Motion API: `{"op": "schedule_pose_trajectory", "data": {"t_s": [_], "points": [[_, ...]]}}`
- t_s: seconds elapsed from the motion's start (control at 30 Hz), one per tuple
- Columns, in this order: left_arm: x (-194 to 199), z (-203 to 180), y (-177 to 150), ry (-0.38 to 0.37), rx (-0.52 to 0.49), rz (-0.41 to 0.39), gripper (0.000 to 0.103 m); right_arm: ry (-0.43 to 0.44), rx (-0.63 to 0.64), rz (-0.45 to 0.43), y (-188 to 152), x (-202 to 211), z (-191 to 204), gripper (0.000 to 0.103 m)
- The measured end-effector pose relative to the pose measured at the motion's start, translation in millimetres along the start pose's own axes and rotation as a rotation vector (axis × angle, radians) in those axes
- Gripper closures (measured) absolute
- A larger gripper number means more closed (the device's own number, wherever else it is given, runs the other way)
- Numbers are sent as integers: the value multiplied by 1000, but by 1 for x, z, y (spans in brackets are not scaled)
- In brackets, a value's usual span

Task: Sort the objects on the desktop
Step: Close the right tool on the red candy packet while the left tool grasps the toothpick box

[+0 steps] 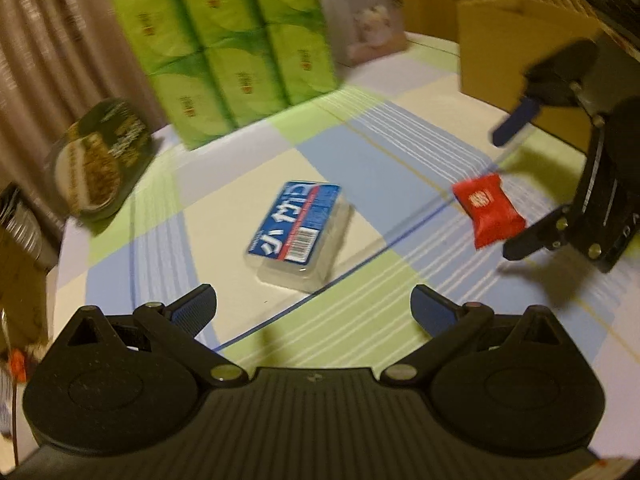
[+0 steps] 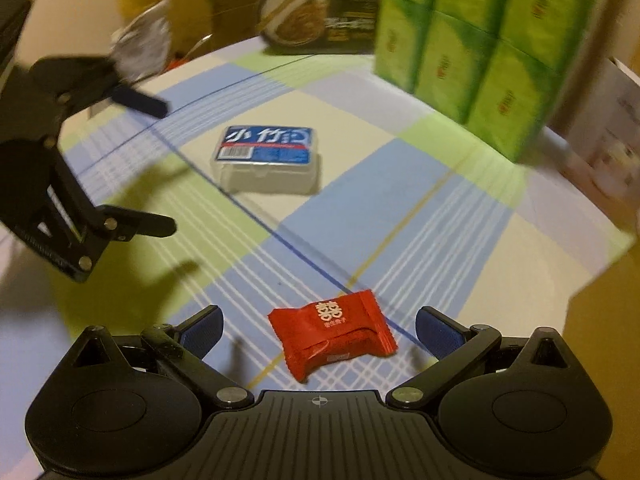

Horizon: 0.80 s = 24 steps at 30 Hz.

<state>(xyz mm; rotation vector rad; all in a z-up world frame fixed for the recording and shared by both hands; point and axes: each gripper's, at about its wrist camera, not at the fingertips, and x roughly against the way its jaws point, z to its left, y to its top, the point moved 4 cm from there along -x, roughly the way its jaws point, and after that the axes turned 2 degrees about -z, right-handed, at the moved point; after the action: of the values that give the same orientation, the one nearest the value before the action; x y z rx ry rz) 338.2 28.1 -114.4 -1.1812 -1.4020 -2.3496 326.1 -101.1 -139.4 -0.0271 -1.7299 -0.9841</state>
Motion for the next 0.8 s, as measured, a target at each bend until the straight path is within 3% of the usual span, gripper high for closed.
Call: {"op": "schedule_pose_trajectory", "data": {"t_s": [0.17,0.5,0.8], "points": [[-8,2,13,-48,-32,0,2,48,66,27,-2,-10,4,3],[-34,2,32,-117,-313,80,2,67,37,52,-2,-26,-15,11],[-63,22,37,-201,-269,132,4,115,1,80,-3,-29,-19,22]]}}
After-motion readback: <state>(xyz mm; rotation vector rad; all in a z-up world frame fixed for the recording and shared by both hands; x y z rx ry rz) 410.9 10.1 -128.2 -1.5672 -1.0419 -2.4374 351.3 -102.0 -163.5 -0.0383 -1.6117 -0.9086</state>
